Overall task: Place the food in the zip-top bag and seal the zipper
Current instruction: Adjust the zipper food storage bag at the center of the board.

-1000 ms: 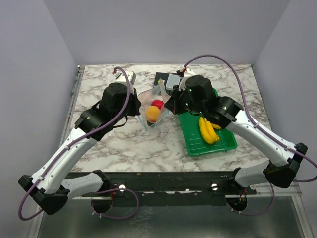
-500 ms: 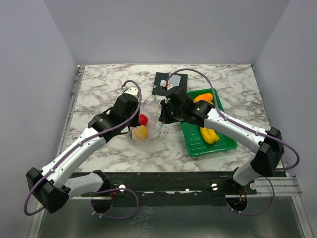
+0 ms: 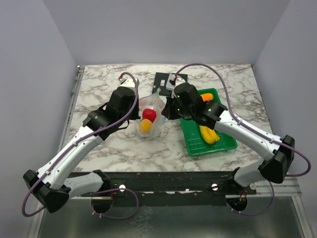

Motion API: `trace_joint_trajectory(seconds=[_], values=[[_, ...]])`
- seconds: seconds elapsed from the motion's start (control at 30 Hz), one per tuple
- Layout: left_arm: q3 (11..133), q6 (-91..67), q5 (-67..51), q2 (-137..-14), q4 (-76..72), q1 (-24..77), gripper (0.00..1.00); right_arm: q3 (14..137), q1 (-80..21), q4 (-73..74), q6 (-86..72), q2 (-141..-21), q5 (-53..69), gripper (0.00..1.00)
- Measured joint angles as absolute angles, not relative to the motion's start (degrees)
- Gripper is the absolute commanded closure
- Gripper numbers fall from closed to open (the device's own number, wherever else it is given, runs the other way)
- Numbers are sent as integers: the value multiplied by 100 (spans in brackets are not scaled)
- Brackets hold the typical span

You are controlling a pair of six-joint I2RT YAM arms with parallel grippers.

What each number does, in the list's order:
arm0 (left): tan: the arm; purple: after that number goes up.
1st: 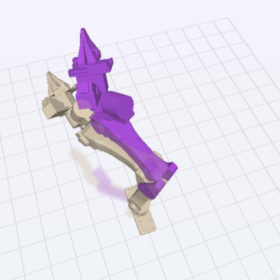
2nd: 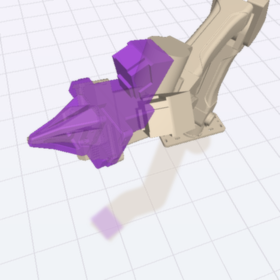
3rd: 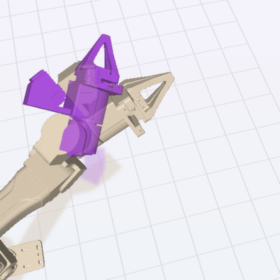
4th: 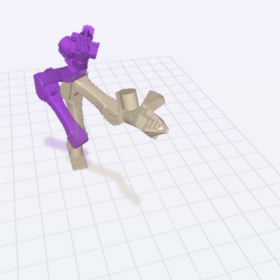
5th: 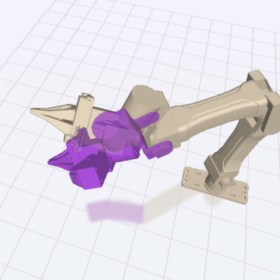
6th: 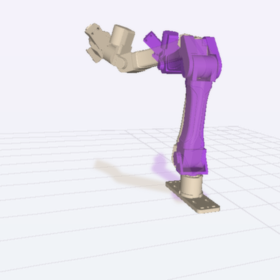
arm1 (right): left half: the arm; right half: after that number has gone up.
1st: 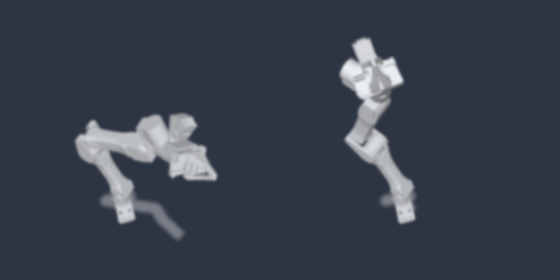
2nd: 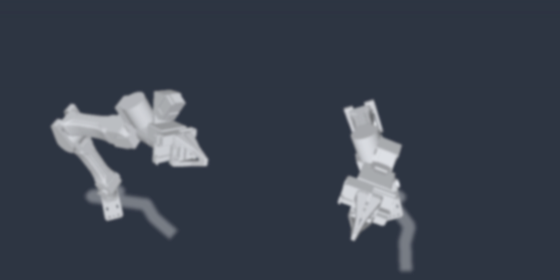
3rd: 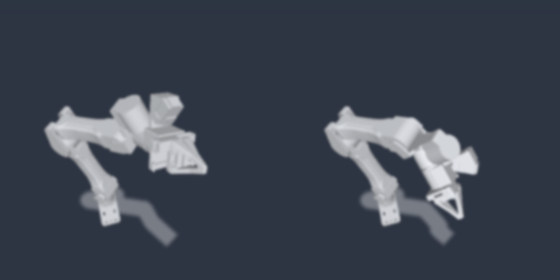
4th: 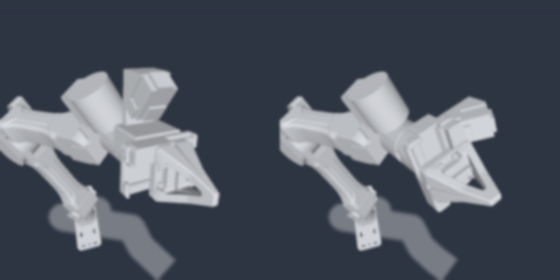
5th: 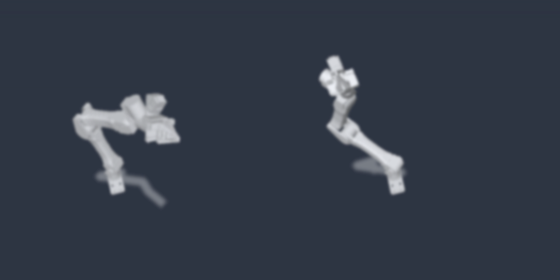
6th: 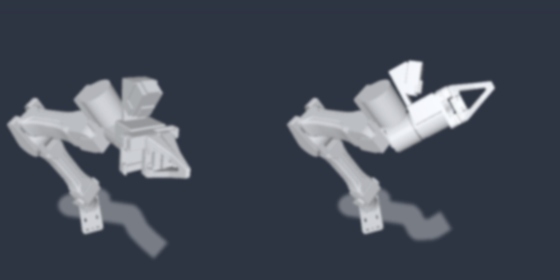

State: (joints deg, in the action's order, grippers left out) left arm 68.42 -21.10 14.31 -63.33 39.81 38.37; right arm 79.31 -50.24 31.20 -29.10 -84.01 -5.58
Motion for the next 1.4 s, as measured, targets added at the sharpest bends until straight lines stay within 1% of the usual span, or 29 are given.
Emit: trace_joint_trajectory(seconds=[0.3,0.63,1.13,1.2,1.4], values=[[7131,-1776,1900,-6519,3992,3837,100,7767,-5024,2611,-3065,-8259,-705,100],[7253,-1564,2241,-6584,3931,3837,100,7690,-5024,2043,-3225,-8748,-705,99],[6322,-1505,2047,-6582,3273,3837,100,7435,-5015,1817,-3299,-9126,-705,99],[6224,-1492,2038,-6543,3179,3837,100,7404,-5013,1811,-3299,-9126,-707,96],[5911,-1492,2025,-6230,2921,3837,100,7395,-5013,1811,-3301,-9094,-744,73]])
